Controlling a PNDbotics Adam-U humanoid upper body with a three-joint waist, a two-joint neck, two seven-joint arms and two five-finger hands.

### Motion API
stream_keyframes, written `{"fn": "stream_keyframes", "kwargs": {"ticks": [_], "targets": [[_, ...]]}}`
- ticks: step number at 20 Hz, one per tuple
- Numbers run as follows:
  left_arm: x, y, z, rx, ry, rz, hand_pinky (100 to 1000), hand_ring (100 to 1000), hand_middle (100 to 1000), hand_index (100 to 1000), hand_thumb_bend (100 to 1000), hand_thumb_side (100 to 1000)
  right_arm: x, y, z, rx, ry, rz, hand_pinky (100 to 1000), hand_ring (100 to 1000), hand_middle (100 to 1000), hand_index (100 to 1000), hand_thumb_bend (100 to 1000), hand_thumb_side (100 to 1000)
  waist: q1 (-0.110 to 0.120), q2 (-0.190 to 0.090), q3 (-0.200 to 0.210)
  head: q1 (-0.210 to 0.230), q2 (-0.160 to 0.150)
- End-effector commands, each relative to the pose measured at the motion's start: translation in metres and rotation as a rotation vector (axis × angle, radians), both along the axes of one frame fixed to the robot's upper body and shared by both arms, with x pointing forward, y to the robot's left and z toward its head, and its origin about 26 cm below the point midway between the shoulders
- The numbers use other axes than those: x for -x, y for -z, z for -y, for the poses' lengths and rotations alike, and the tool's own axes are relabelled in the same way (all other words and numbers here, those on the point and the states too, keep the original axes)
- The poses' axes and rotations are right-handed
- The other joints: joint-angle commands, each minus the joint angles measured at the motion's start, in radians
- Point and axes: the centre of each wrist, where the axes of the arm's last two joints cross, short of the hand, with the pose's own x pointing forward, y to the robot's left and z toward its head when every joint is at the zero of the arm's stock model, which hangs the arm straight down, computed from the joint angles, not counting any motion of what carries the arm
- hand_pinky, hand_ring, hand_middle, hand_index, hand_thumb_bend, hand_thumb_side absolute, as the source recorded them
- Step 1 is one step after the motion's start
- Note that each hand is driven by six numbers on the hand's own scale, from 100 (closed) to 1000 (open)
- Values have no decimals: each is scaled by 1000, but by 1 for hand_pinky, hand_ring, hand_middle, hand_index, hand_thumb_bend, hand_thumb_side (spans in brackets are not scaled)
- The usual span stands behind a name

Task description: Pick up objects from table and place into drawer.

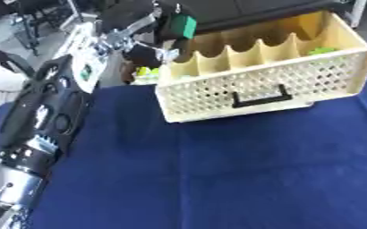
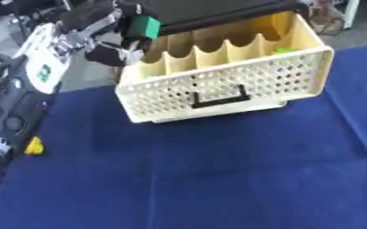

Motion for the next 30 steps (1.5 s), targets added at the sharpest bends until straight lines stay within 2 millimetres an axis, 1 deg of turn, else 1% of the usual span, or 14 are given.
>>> {"fn": "stream_keyframes", "kwargs": {"ticks": [1,3,5,6,11,14,17,19,21,24,26,30], "targets": [[5,-9,5,-44,23,-7,201,280,381,694,100,247,5,-5,1,-1,0,19,871,292,257,640,100,697,-14,-30,5,-4,10],[8,-13,7,-55,32,-19,198,277,379,691,100,247,5,-4,0,-2,-2,16,871,292,257,640,100,697,-14,-31,6,-4,11],[9,-15,7,-66,30,-27,204,284,399,700,100,249,5,-4,0,-3,-2,15,871,292,257,640,100,697,-12,-33,6,-6,10],[9,-16,7,-70,27,-31,222,303,449,734,100,252,5,-4,0,-3,-3,15,871,292,257,639,100,698,-11,-34,5,-7,9],[8,-17,2,-95,1,-31,233,322,531,772,100,256,4,-3,0,-2,-7,12,871,293,258,639,100,695,-7,-37,4,-9,9],[6,-15,0,-101,-15,-24,246,347,612,840,100,261,4,-2,0,-4,-9,10,872,292,257,638,100,696,-5,-37,2,-8,8],[5,-13,0,-121,-16,-16,260,412,700,873,100,267,4,-2,0,-5,-6,7,873,292,257,638,100,695,-5,-37,3,-7,10],[5,-12,1,-138,-8,-16,288,448,722,885,100,270,4,-1,0,-6,-5,3,874,291,257,638,100,694,-4,-38,4,-9,12],[4,-12,1,-148,2,-20,297,463,714,882,100,269,4,-1,1,-7,-3,0,875,291,256,638,100,692,-3,-39,7,-11,14],[4,-13,-1,-137,12,-27,288,456,669,864,100,263,3,1,2,-8,2,-7,876,291,256,638,100,693,-3,-42,10,-12,19],[5,-13,-1,-119,24,-33,280,451,655,861,100,258,3,2,2,-9,3,-12,876,291,256,638,100,693,-5,-45,12,-13,21],[10,-15,1,-22,108,-42,243,413,575,826,100,244,3,1,2,-8,7,-9,868,294,259,639,100,689,-13,-52,20,-13,32]]}}
